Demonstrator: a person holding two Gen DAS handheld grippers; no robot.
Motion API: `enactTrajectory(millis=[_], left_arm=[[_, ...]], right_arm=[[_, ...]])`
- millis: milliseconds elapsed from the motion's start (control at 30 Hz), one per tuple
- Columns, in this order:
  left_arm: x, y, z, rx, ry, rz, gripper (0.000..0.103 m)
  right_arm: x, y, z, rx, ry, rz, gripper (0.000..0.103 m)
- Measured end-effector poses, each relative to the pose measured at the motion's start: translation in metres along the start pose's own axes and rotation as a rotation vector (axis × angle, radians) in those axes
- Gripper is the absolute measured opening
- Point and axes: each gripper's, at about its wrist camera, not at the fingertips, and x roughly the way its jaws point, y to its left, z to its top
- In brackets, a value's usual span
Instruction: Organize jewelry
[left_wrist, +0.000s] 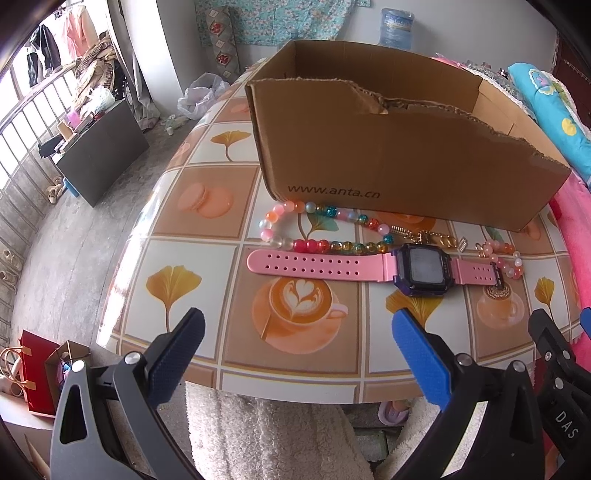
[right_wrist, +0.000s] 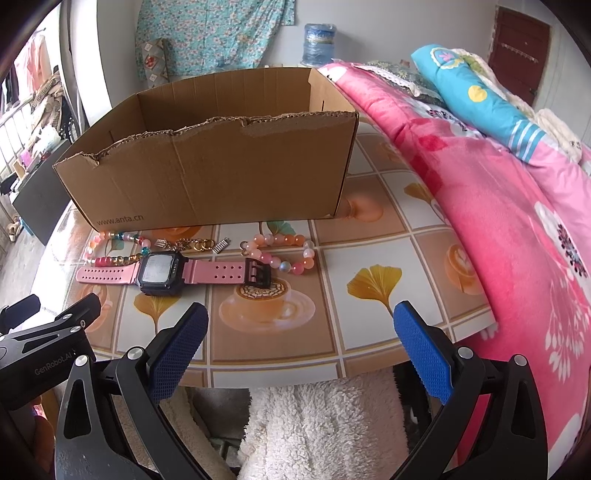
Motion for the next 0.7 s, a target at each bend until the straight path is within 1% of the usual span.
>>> enactTrajectory(millis=[700], left_arm=[[0.0038, 0.0024, 0.0013, -0.01, 0.006, -0.005, 0.099]], right_arm=[[0.0038, -0.0004, -0.0004, -0.01, 0.004, -0.009, 0.097]])
